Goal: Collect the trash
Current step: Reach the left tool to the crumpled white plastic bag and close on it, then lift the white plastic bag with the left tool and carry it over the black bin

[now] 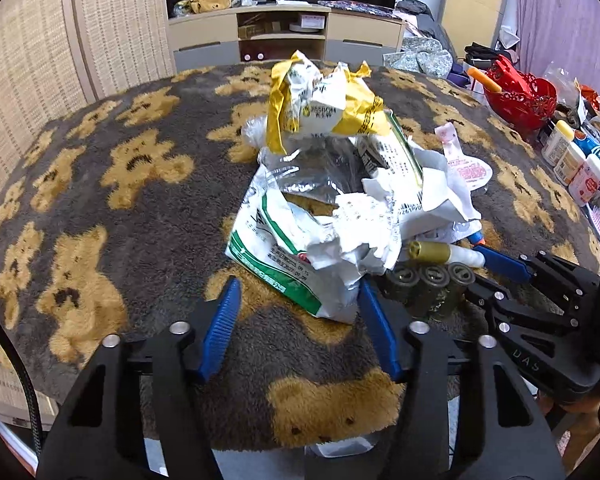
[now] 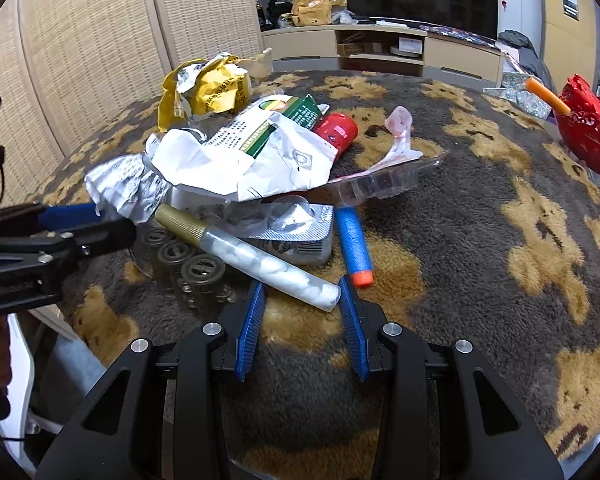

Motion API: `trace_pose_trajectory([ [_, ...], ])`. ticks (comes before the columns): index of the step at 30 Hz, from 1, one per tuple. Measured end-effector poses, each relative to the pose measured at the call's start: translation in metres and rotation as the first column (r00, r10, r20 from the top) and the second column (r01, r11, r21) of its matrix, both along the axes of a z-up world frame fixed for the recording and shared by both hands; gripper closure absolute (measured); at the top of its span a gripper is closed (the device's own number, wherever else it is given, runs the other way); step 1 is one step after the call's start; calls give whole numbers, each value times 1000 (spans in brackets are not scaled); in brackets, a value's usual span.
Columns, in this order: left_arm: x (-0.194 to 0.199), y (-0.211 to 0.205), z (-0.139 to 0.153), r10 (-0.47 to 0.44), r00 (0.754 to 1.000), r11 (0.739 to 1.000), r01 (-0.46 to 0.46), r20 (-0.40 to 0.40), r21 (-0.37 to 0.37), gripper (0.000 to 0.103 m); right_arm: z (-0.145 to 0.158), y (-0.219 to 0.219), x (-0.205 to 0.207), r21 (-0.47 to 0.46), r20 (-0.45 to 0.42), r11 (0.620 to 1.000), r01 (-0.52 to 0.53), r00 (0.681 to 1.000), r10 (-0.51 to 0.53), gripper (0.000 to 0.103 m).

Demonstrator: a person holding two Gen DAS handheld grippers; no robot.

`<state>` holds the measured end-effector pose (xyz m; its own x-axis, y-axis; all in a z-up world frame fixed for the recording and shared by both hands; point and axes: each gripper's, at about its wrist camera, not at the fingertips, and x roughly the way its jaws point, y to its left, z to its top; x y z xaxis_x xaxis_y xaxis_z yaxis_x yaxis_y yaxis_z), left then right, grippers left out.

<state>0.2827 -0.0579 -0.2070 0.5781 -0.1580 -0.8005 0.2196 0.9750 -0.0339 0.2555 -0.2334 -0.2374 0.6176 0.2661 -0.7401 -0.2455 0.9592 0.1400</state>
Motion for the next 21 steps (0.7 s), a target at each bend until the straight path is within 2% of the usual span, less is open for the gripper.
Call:
trace_pose_trajectory([
  [2, -1, 3, -2, -7, 1000, 1000, 7, -7, -22, 58, -1, 2, 1, -2, -2, 1000, -12, 1000, 12, 74],
  [4, -3, 6, -2, -15, 1000, 999, 15, -9, -38, 65, -1, 3, 0, -2, -5, 1000, -21, 1000, 21, 78],
  [5, -2, 7, -2, -17, 1000, 999, 17, -10, -44, 72, 0, 3, -1, 3, -9, 1000, -25, 1000, 25, 81],
  [8, -4, 11, -2, -19, 1000, 998, 18, -16, -58, 86, 0, 4, -4, 3, -17, 1000, -24, 1000, 24, 83],
  [14, -8, 17, -3, -24, 1000, 998, 24, -9, -59, 93, 6, 3, -11, 11, -12, 1000, 1, 1000, -1, 87],
  [21, -22, 30, 11, -20, 1000, 998, 21, 15, -63, 95, 25, 4, -26, 7, 27, 1000, 10, 1000, -10, 87],
])
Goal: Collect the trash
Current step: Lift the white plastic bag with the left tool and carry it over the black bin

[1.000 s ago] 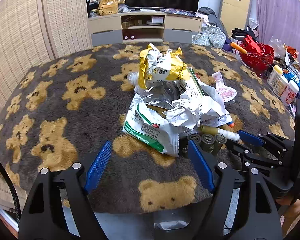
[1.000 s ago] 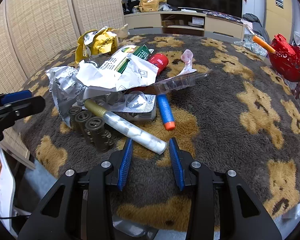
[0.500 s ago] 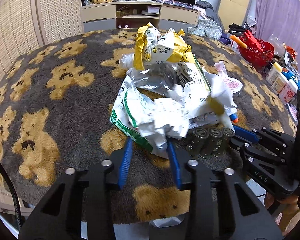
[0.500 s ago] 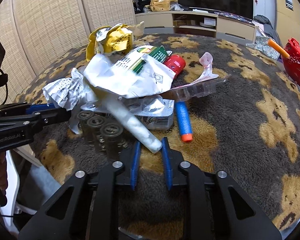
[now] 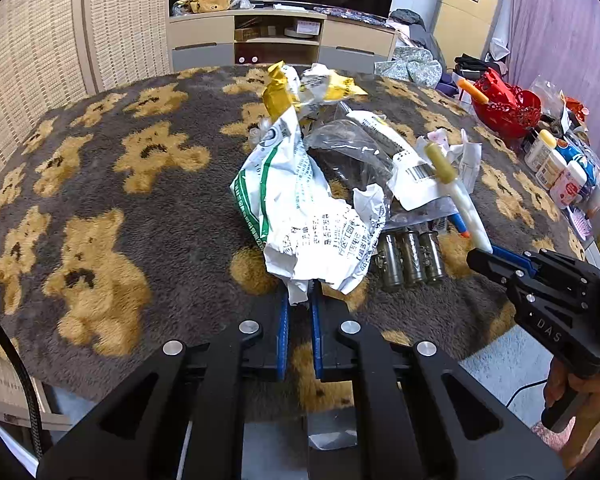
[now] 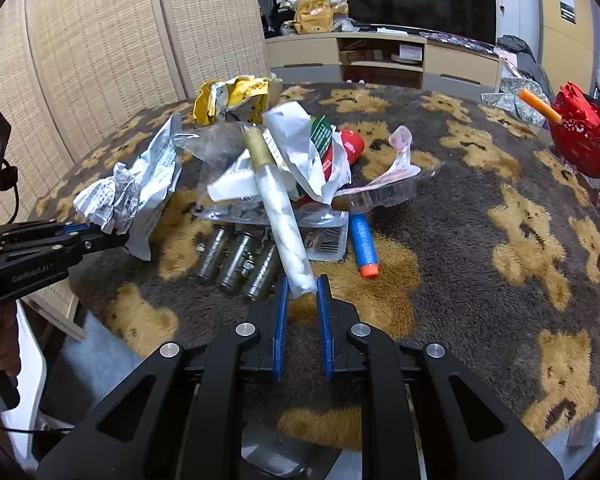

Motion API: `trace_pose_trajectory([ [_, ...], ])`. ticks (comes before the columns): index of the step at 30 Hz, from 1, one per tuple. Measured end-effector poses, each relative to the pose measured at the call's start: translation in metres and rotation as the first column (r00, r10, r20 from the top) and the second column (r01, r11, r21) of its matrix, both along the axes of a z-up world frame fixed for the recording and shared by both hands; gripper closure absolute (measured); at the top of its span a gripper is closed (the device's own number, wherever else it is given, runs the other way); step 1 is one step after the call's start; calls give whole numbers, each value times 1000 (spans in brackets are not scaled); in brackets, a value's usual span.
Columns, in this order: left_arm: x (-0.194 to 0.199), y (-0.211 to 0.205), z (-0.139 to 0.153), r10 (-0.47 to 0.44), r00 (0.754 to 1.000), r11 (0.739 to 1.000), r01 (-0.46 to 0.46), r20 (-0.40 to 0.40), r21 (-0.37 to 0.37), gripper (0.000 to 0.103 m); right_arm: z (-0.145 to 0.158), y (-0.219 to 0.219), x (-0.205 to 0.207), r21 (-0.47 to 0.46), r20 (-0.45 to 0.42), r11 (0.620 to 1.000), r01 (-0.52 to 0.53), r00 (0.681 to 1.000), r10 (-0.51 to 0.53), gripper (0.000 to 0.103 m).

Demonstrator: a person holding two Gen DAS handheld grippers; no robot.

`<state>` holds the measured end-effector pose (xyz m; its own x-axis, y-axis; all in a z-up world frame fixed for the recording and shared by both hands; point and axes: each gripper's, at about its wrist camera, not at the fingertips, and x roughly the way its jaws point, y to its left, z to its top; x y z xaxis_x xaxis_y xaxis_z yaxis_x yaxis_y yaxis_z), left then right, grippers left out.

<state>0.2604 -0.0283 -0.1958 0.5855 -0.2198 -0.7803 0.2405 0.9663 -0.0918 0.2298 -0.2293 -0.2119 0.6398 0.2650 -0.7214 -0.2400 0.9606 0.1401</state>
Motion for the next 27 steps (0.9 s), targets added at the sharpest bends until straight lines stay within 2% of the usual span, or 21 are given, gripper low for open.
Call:
trace_pose_trajectory([
  [14, -44, 11, 43, -13, 997, 1000, 14, 79, -11, 96, 48, 5, -40, 23, 85, 1000, 15, 996, -17, 89],
  [20, -64, 5, 55, -31, 995, 999, 33, 97, -24, 97, 57, 6, -57, 31, 101, 999, 9, 995, -12, 89],
  [27, -100, -4, 60, -60, 994, 997, 63, 90, -38, 97, 66, 2, -97, 42, 108, 999, 12, 994, -17, 89],
])
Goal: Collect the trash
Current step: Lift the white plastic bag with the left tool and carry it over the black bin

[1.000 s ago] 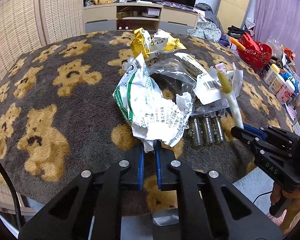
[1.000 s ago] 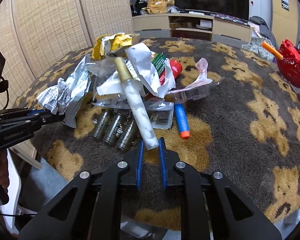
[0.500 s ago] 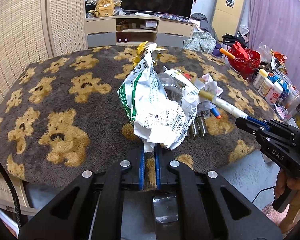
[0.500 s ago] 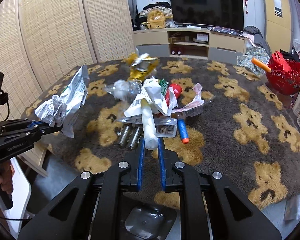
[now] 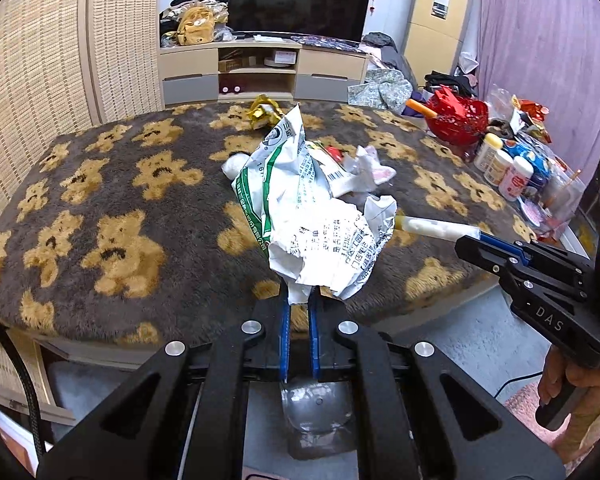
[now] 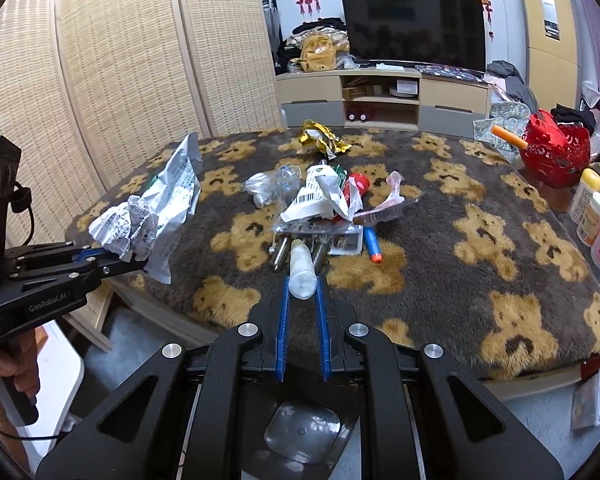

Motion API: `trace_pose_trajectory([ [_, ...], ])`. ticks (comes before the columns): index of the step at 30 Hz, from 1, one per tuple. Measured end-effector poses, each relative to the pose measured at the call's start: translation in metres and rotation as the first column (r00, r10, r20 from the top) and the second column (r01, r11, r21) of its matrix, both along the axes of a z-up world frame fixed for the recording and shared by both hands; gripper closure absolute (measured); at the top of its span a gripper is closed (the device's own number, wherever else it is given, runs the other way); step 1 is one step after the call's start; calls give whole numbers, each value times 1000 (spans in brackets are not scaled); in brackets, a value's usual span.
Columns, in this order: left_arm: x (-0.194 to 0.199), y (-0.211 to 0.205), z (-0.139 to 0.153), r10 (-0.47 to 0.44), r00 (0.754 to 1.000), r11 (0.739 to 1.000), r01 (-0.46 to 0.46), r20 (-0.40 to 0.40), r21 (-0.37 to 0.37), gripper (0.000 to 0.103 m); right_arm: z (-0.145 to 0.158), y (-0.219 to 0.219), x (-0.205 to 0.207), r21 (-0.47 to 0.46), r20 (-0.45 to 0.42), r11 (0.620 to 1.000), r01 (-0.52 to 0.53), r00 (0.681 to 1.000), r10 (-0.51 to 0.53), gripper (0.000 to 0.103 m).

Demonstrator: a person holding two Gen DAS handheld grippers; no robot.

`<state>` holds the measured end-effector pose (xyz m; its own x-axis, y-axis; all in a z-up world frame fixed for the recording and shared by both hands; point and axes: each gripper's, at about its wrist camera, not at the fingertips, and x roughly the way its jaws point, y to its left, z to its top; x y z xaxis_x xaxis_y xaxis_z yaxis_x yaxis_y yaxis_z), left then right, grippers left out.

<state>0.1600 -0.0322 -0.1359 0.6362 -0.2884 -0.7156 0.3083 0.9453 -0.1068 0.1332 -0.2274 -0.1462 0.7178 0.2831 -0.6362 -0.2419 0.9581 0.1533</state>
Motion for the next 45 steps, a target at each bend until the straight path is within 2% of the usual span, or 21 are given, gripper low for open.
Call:
trace_pose_trajectory([
  [4, -27, -1, -6, -22, 999, 999, 21, -26, -29, 97, -1, 1, -27, -13, -16, 1000, -8, 1000, 8, 89],
  [9, -56, -2, -28, -44, 996, 999, 42, -79, -32, 96, -17, 4, -55, -25, -73, 1000, -7, 997, 5, 89],
  [17, -87, -7, -86, -77, 974, 997, 72, -214, -32, 96, -68, 0, -81, -40, -214, 999, 33, 976, -41, 89],
  [23, -88, -13, -126, -99, 949, 995, 92, -301, -37, 96, -104, -2, -82, -39, -295, 998, 54, 953, -63, 89],
  [30, -71, -19, -173, -105, 911, 994, 93, -398, -51, 95, -137, 1, -63, -31, -369, 997, 65, 927, -72, 89],
  [35, -56, -24, -190, -99, 899, 995, 88, -426, -47, 94, -155, 2, -45, -19, -406, 997, 73, 911, -74, 88],
  [37, -51, -25, -193, -98, 898, 995, 88, -430, -43, 90, -160, 2, -39, -18, -413, 997, 78, 908, -78, 87],
  [39, -48, -25, -195, -97, 895, 995, 89, -435, -39, 74, -163, 2, -35, -11, -420, 997, 80, 904, -77, 87],
  [42, -45, -25, -198, -89, 893, 996, 89, -441, -23, 60, -166, 0, -30, -12, -424, 996, 92, 901, -89, 83],
  [43, -44, -25, -199, -89, 893, 996, 89, -441, -20, 59, -166, -1, -30, -13, -424, 995, 97, 901, -93, 73],
  [44, -44, -25, -200, -87, 893, 996, 88, -442, -18, 55, -165, -2, -30, -17, -422, 994, 106, 901, -104, 58],
  [45, -45, -26, -200, -85, 892, 996, 87, -443, -17, 51, -164, -3, -31, -19, -416, 993, 114, 903, -112, 53],
])
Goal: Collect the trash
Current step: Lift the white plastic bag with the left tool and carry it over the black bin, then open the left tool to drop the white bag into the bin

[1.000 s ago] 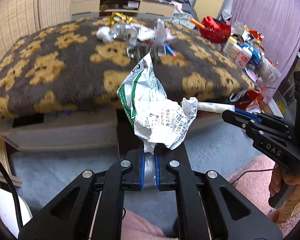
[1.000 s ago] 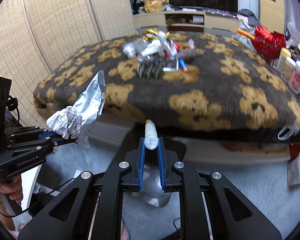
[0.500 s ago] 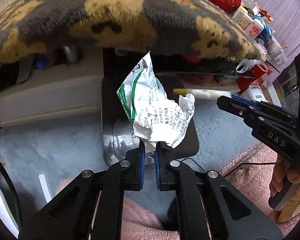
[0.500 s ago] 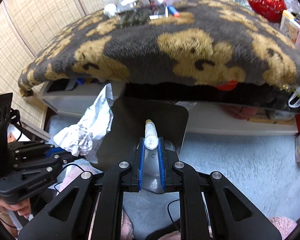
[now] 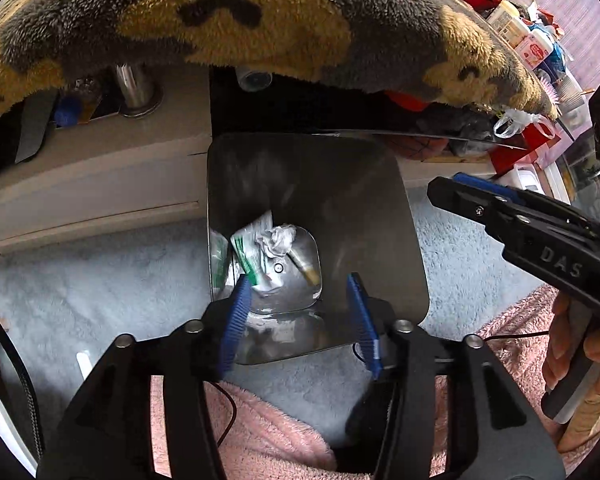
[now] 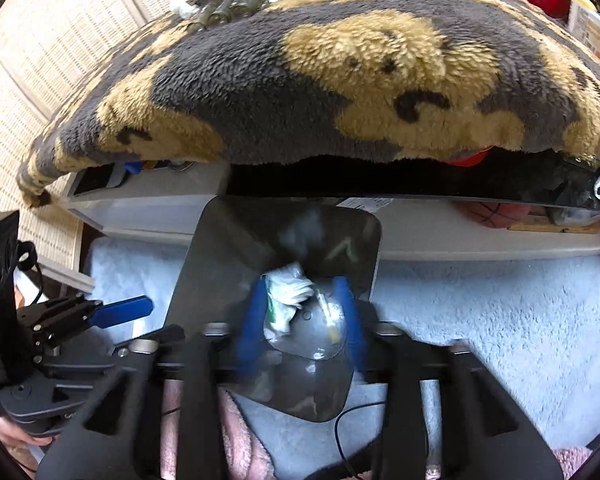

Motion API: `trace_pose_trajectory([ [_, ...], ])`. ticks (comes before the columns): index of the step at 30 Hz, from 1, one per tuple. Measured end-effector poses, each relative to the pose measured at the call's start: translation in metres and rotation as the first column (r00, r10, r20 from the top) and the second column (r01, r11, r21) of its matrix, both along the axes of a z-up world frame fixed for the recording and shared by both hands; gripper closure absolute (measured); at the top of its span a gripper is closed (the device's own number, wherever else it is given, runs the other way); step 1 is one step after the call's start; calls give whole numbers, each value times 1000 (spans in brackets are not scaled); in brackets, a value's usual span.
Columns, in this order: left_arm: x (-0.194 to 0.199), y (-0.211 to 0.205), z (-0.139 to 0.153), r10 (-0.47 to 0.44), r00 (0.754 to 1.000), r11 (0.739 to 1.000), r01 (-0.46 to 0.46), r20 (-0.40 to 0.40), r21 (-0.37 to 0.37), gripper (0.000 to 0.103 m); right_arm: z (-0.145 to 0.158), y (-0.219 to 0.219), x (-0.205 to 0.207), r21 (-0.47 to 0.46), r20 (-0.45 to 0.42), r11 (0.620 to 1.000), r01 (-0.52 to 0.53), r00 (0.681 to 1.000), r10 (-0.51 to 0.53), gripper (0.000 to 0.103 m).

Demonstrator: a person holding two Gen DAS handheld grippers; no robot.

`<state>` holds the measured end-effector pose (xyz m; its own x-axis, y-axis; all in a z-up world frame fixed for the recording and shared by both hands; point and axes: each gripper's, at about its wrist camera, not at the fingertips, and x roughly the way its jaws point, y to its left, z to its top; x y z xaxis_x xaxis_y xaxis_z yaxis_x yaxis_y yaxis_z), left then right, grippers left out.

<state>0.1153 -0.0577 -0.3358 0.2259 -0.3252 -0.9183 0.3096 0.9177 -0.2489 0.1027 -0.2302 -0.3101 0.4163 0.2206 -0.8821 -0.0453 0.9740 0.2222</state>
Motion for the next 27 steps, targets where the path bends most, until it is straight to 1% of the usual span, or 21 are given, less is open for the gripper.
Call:
trace_pose_trajectory([
  [1, 0, 1, 1, 4, 1000, 1000, -4, 1, 1, 49, 1, -1, 0, -3, 4, 1000, 5, 1000, -5, 48],
  [3, -1, 5, 3, 7, 1000, 1000, -7, 5, 3, 39, 3, -3, -1, -4, 9, 1000, 13, 1000, -13, 42],
  [4, -2, 6, 5, 9, 1000, 1000, -9, 9, 4, 36, 6, -4, -2, -8, 16, 1000, 18, 1000, -18, 35],
  [5, -2, 8, 7, 9, 1000, 1000, -9, 16, 6, 31, 9, -5, -3, -14, 25, 1000, 25, 999, -25, 28],
  [7, -4, 10, 15, 12, 999, 1000, -13, 37, 13, 23, 15, -7, -3, -21, 39, 999, 36, 999, -35, 22],
  [9, -6, 13, 24, 21, 998, 1000, -22, 58, 13, 11, 24, -8, -4, -27, 57, 999, 42, 998, -40, 16],
  [10, -6, 15, 30, 28, 997, 1000, -29, 69, 10, 9, 27, -9, -4, -30, 65, 999, 43, 997, -41, 12],
  [11, -7, 17, 34, 35, 997, 999, -36, 74, 3, 8, 31, -9, -5, -32, 75, 998, 45, 996, -42, 9],
  [16, -9, 25, 53, 67, 993, 998, -66, 93, -13, 8, 49, -15, -8, -18, 110, 998, 58, 992, -56, 4],
  [27, -8, 30, 86, 72, 983, 997, -69, 167, -19, 8, 86, -30, -4, -7, 182, 995, 101, 978, -98, 4],
])
